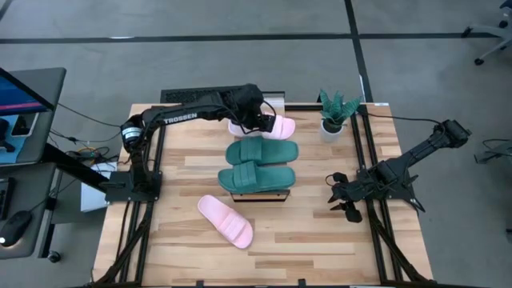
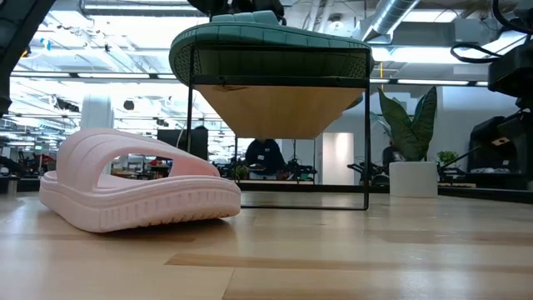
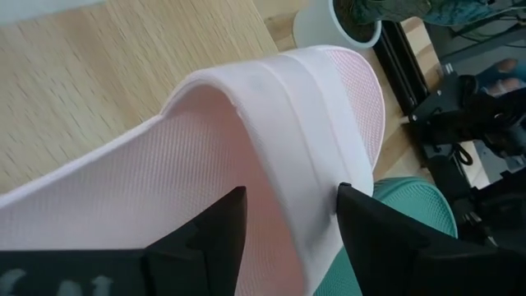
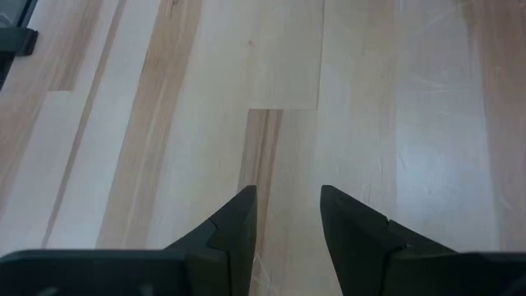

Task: Pick and place slides into the shelf
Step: Put the top pink slide on the shelf, then put the pink slide on the shelf

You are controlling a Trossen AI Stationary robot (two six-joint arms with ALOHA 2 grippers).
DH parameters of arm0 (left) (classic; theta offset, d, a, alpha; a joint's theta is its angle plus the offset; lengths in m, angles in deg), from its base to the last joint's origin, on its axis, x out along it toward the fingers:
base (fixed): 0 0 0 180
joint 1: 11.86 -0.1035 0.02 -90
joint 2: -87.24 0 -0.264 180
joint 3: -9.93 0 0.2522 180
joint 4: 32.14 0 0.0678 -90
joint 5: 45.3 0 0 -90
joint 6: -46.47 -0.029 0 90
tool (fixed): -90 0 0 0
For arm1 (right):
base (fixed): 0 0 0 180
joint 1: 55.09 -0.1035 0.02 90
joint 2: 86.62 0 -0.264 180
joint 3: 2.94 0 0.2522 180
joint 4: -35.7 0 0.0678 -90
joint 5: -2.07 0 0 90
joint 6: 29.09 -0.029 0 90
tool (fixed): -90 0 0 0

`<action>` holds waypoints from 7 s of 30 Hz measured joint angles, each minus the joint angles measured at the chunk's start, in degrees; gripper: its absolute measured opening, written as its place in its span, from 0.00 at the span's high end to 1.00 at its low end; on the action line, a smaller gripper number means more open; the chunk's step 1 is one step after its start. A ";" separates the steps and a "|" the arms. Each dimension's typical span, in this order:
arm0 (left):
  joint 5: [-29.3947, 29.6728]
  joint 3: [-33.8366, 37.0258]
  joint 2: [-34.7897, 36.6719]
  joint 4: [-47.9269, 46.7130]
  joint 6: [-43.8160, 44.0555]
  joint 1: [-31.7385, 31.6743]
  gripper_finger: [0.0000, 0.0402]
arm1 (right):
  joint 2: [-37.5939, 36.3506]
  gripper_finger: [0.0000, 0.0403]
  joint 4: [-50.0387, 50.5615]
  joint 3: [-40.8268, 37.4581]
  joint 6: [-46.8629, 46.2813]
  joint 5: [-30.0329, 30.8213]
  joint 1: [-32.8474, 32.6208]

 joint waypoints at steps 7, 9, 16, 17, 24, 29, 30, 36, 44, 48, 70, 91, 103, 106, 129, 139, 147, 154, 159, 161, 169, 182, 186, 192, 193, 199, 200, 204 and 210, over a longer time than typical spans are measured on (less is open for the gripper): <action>-1.35 -0.01 0.61 -0.91 -1.19 -1.30 0.56 | 0.00 0.68 0.00 0.00 -0.03 -0.02 0.00; -1.16 -0.01 1.51 -2.02 -2.04 -1.88 0.56 | 0.00 0.68 -0.02 0.00 -0.11 -0.02 0.00; 1.49 -0.01 6.69 -4.55 -5.27 -3.82 0.56 | 0.00 0.68 -0.15 0.00 -0.17 -0.02 0.00; 1.82 -0.01 7.67 -4.86 -6.27 -4.03 0.56 | 0.00 0.68 -0.27 0.00 -0.42 -0.02 0.00; 11.46 -0.03 17.38 -10.98 -12.71 -3.59 0.56 | 0.00 0.68 -0.32 0.00 -0.57 -0.04 0.00; 19.41 -0.05 24.11 -11.68 -15.31 -1.17 0.56 | 0.00 0.68 -0.33 0.00 -0.50 -0.02 0.00; 20.62 -0.06 25.27 -11.72 -15.75 -0.32 0.56 | 0.00 0.68 -0.33 0.00 -0.47 -0.02 0.00; 30.54 2.86 31.29 -14.41 -16.23 5.87 0.56 | 0.00 0.68 -1.76 0.00 0.24 0.00 0.00; 38.97 17.67 40.50 -10.49 -8.38 14.42 0.56 | 0.00 0.68 -3.42 0.00 1.39 0.10 0.00; 41.56 27.54 44.96 -3.34 -4.22 19.28 0.56 | 0.00 0.68 -3.60 0.00 1.62 0.15 0.00; 42.10 46.42 49.68 3.67 12.67 36.24 0.56 | 0.00 0.68 -7.89 -0.02 2.56 0.22 0.00; 49.43 46.44 42.12 3.27 19.15 48.44 0.56 | -0.02 0.68 -8.98 -0.01 2.49 0.21 0.02; 41.45 47.79 42.18 9.99 6.75 49.10 0.56 | -0.02 0.68 -9.01 -0.02 -0.44 0.21 0.02; 40.40 51.54 42.82 15.29 6.29 49.10 0.56 | -0.02 0.68 -9.05 -0.02 -0.44 0.22 0.02; 30.12 70.74 46.25 42.54 13.96 49.41 0.56 | -0.02 0.68 -9.38 -0.01 -4.50 0.22 0.02; 20.91 70.74 45.96 38.85 23.54 50.13 0.56 | -0.02 0.68 -9.35 -0.02 -4.52 0.22 0.02; 15.36 70.72 45.48 40.09 29.60 51.07 0.56 | -0.02 0.68 -9.14 -0.01 -4.48 0.22 0.04; 13.32 70.72 38.70 42.23 29.62 50.87 0.56 | -0.02 0.68 -8.96 -0.02 -4.19 0.22 0.04; 10.26 70.72 31.85 51.72 28.98 50.86 0.56 | -0.01 0.68 -8.93 -0.02 -4.07 0.22 0.04; 9.27 70.72 29.50 54.80 28.86 50.60 0.56 | -0.02 0.68 -8.90 -0.02 -4.07 0.22 0.04; 8.16 70.55 22.96 61.73 28.84 50.54 0.56 | -0.02 0.68 -8.79 -0.02 -4.07 0.22 0.04; 12.57 70.09 20.65 61.58 27.33 50.43 0.72 | 0.00 0.68 -8.96 -0.02 -5.61 0.23 0.04; 12.59 70.04 20.65 61.61 27.28 50.43 0.95 | -0.01 0.68 -8.96 -0.02 -6.01 0.22 0.04; 13.91 70.12 20.62 63.21 27.15 50.91 0.99 | 0.00 0.68 -8.96 -0.02 -6.01 0.22 0.04; 14.16 70.12 20.58 63.52 27.00 51.06 0.99 | 0.00 0.68 -8.94 -0.01 -6.01 0.22 0.04; 15.70 67.61 20.52 61.84 26.04 52.93 0.99 | 0.00 0.68 -8.51 -0.02 -6.01 0.22 0.04; 15.94 67.04 20.53 61.24 26.01 53.33 0.99 | 0.00 0.68 -8.52 -0.02 -6.01 0.22 0.04; 17.34 65.06 22.29 56.55 26.11 55.62 1.00 | 0.00 0.68 -8.52 -0.02 -6.01 0.22 0.04; 26.36 62.74 29.86 47.87 28.62 60.34 1.00 | -0.01 0.68 -7.83 -0.02 -6.01 0.22 0.04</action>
